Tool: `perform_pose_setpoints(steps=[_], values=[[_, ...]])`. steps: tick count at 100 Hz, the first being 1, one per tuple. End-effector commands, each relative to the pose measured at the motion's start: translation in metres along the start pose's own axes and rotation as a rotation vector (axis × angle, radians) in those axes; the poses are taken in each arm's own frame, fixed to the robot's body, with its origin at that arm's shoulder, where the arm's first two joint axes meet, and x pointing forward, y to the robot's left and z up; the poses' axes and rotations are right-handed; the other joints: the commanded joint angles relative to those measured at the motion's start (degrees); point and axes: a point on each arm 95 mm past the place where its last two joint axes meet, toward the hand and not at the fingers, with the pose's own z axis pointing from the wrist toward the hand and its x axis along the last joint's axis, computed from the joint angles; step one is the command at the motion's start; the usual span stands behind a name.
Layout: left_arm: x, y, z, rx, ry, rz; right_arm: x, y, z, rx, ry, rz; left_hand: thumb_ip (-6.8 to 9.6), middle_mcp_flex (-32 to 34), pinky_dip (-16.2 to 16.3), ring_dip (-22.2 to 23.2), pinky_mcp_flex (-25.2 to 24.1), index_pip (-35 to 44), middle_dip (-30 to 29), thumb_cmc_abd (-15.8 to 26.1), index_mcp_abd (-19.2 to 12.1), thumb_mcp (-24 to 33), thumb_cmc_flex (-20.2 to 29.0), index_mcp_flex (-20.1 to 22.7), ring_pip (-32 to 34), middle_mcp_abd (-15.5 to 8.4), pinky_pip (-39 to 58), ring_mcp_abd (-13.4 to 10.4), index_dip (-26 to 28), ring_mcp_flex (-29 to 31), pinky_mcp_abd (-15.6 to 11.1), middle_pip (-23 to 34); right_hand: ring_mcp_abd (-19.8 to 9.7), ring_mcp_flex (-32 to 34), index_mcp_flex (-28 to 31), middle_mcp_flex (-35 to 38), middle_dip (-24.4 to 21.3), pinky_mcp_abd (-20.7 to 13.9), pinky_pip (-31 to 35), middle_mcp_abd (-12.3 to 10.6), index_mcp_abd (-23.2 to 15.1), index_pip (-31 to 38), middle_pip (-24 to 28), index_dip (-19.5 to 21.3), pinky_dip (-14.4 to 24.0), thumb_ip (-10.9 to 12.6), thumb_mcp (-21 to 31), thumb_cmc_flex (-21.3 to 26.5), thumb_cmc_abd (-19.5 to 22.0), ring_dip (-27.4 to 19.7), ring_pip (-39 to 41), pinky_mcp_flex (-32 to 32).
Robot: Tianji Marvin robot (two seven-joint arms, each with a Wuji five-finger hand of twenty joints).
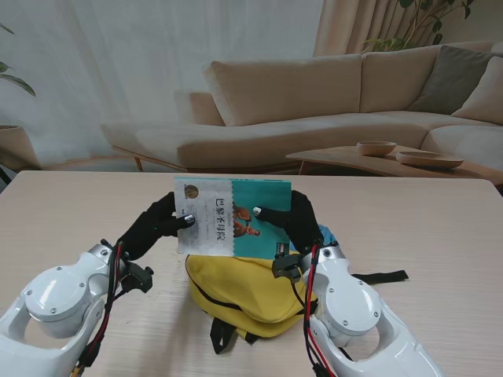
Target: Pack books into the school bag then zip close the school bag
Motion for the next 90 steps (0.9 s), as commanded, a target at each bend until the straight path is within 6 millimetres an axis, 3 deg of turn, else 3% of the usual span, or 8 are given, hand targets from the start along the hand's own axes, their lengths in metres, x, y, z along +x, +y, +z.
perform_pose_setpoints(steps=[1, 28, 33, 36, 40, 55, 78, 90], values=[[0.002, 0.011, 0.002, -0.029, 0.019, -0.026, 0.002, -0.009, -0.002, 0.026, -0.004, 0.026, -0.84, 1.5, 0.9, -0.1, 0.5, 1.8, 0.2, -1.8, 1.0, 1.8, -1.6, -0.8, 0.2, 0.1, -0.8, -1.4, 1.4, 1.5, -1.7, 1.1, 0.1, 4.0, 13.5, -0.5, 1.1, -1.3, 3.5, -0.3, -11.6, 15.5, 1.7, 9.8, 1.2, -0.1, 5.6, 7.4, 6.9, 1.2, 2.5, 2.3], [0.008, 0.021, 0.007, -0.087, 0.047, -0.094, 0.000, -0.015, -0.003, 0.034, -0.028, 0.050, -0.71, 12.5, 3.4, 3.7, 6.7, 10.6, 3.5, -1.3, 2.6, 4.8, 3.7, 8.1, 9.1, 1.8, 11.8, 1.2, 7.4, 10.7, -0.1, 7.6, 0.1, 3.9, 13.6, -0.6, 1.1, -1.1, 3.6, -0.3, -11.6, 15.4, 1.7, 10.1, 1.4, -0.1, 5.7, 7.3, 7.0, 1.2, 2.6, 2.2], [0.009, 0.022, 0.007, -0.101, 0.043, -0.096, 0.000, -0.015, -0.003, 0.034, -0.030, 0.052, -0.43, 16.7, 3.9, 5.6, 9.5, 14.6, 5.6, -0.6, 2.0, 4.5, 6.4, 10.5, 13.2, 1.5, 16.8, 2.4, 11.0, 14.4, 1.1, 10.9, 0.1, 3.9, 13.6, -0.6, 1.1, -1.2, 3.6, -0.4, -11.6, 15.3, 1.7, 10.2, 1.4, -0.1, 5.7, 7.3, 7.0, 1.2, 2.6, 2.2], [0.009, 0.023, 0.007, -0.108, 0.043, -0.096, 0.001, -0.016, -0.002, 0.033, -0.031, 0.054, -2.44, 19.3, 4.0, 6.5, 11.3, 17.2, 6.5, -1.2, 1.1, 1.5, 10.3, 11.7, 15.4, 1.3, 19.4, 2.9, 13.4, 16.6, 1.8, 12.6, -0.1, 3.9, 13.6, -0.7, 1.1, -1.2, 3.7, -0.3, -11.6, 15.3, 1.7, 10.2, 1.4, -0.1, 5.7, 7.3, 7.0, 1.2, 2.6, 2.3], [0.010, 0.024, 0.008, -0.115, 0.042, -0.096, 0.001, -0.016, -0.002, 0.029, -0.033, 0.059, -2.47, 22.7, 3.9, 7.6, 13.6, 21.7, 11.9, -1.7, 0.4, -3.8, 15.9, 13.1, 18.4, 0.7, 22.6, 3.5, 15.6, 19.5, 2.9, 14.3, -0.1, 3.9, 13.6, -0.6, 1.1, -1.3, 3.7, -0.3, -11.6, 15.3, 1.7, 10.3, 1.4, -0.1, 5.7, 7.4, 7.0, 1.1, 2.6, 2.3], [0.011, 0.024, 0.006, -0.135, 0.040, -0.103, 0.003, -0.015, 0.001, 0.011, -0.037, 0.072, -1.05, 33.6, 4.1, 8.8, 18.7, 28.9, 23.6, -0.7, -2.9, -9.2, 24.5, 15.5, 23.3, -0.6, 28.2, 4.5, 19.1, 25.1, 5.0, 7.5, 0.2, 3.8, 13.6, -0.7, 1.0, -1.3, 3.6, -0.2, -11.6, 15.2, 1.8, 10.4, 1.4, -0.1, 5.6, 7.4, 7.0, 1.1, 2.6, 2.3], [0.012, 0.023, 0.002, -0.139, 0.046, -0.101, 0.005, -0.010, 0.005, -0.021, -0.042, 0.096, -0.80, 36.1, 3.8, 7.8, 20.7, 27.2, 24.1, -0.9, -2.8, -6.2, 28.3, 17.2, 23.3, 0.1, 29.3, 5.1, 16.9, 26.6, 5.7, 2.4, 0.4, 3.7, 13.7, -0.9, 0.8, -1.2, 3.6, -0.2, -11.6, 15.2, 2.0, 10.8, 1.5, -0.1, 5.7, 7.4, 7.0, 1.1, 2.8, 2.3], [0.013, 0.022, 0.000, -0.119, 0.045, -0.109, 0.005, -0.009, 0.006, -0.023, -0.044, 0.093, -0.79, 36.6, 4.4, 7.8, 21.6, 25.7, 22.0, 5.3, -3.0, -8.3, 35.6, 21.7, 24.3, 1.0, 30.3, 6.7, 18.4, 27.8, 7.0, 5.9, 0.2, 3.5, 13.5, -1.0, 0.7, -1.2, 3.6, -0.2, -11.5, 15.2, 2.0, 10.9, 1.5, -0.2, 5.7, 7.4, 7.1, 1.1, 2.7, 2.2]])
